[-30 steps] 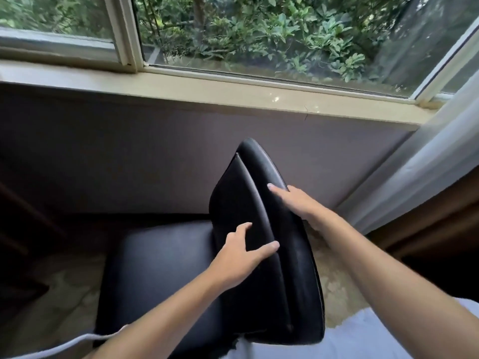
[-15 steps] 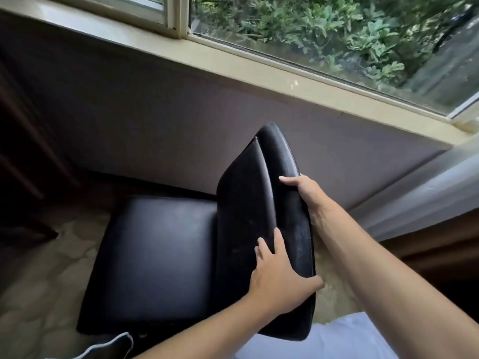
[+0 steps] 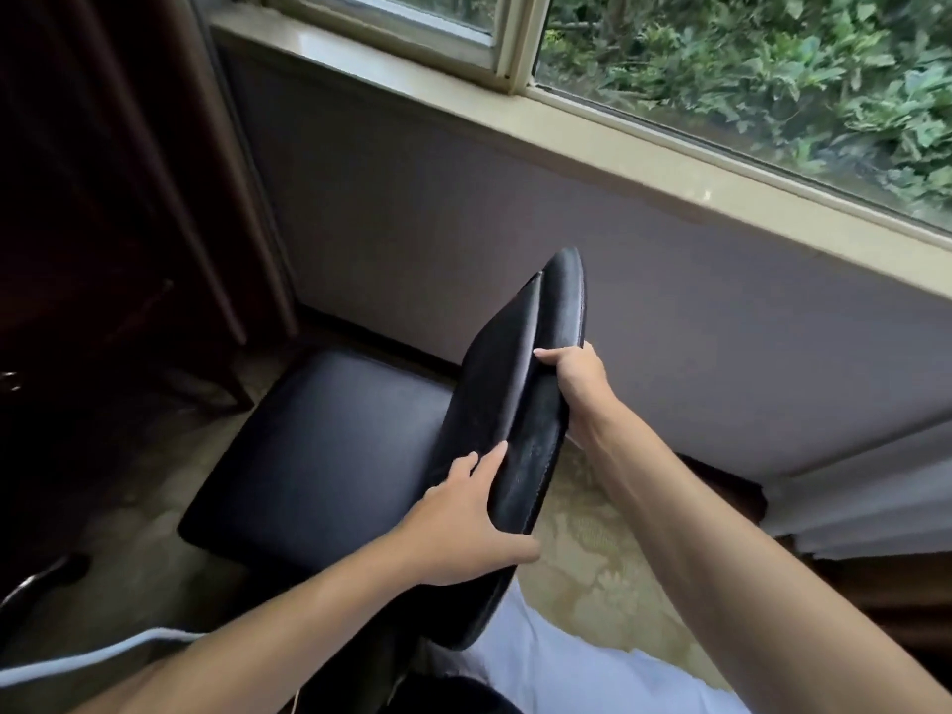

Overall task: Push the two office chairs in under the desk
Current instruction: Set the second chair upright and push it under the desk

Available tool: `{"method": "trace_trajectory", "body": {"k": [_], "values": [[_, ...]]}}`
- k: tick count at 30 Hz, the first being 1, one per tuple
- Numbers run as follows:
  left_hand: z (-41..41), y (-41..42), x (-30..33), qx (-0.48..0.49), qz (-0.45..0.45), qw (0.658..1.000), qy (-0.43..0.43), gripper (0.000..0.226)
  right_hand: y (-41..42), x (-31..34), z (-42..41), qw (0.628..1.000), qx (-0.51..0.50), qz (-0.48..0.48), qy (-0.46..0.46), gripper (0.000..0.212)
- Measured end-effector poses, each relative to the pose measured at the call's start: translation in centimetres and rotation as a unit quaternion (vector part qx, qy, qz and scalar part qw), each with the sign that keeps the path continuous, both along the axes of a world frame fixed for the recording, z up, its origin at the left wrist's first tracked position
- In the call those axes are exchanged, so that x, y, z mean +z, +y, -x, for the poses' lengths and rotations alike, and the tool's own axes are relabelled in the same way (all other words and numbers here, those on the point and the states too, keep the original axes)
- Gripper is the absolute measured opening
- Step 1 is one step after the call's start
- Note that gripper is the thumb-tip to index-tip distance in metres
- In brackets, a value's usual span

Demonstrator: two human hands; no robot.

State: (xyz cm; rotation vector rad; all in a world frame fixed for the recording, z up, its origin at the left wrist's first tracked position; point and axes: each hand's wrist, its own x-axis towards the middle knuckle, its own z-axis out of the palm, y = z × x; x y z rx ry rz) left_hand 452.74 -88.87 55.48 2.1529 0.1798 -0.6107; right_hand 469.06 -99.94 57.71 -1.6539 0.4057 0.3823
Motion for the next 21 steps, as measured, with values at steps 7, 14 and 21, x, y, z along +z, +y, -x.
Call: {"method": "trace_trajectory", "body": {"k": [7,14,21], "values": [[5.1,8.1,0.1,0.059,0.019,0.998,0.001,0.098,7.0,-0.6,4.2,1.0,0.029,0.01,0.004,0.071],[11.2,12.7,0.5,0.192,-0.097,0.975,-0.057,0.076,12.0,0.4,10.8,0.864,0.235,0.353,-0.272,0.096],[14.3,17.2,1.1,0.237,-0.176,0.954,-0.047,0.062,15.7,-0.3,12.0,0.661,0.389,0.474,-0.432,0.059]]}}
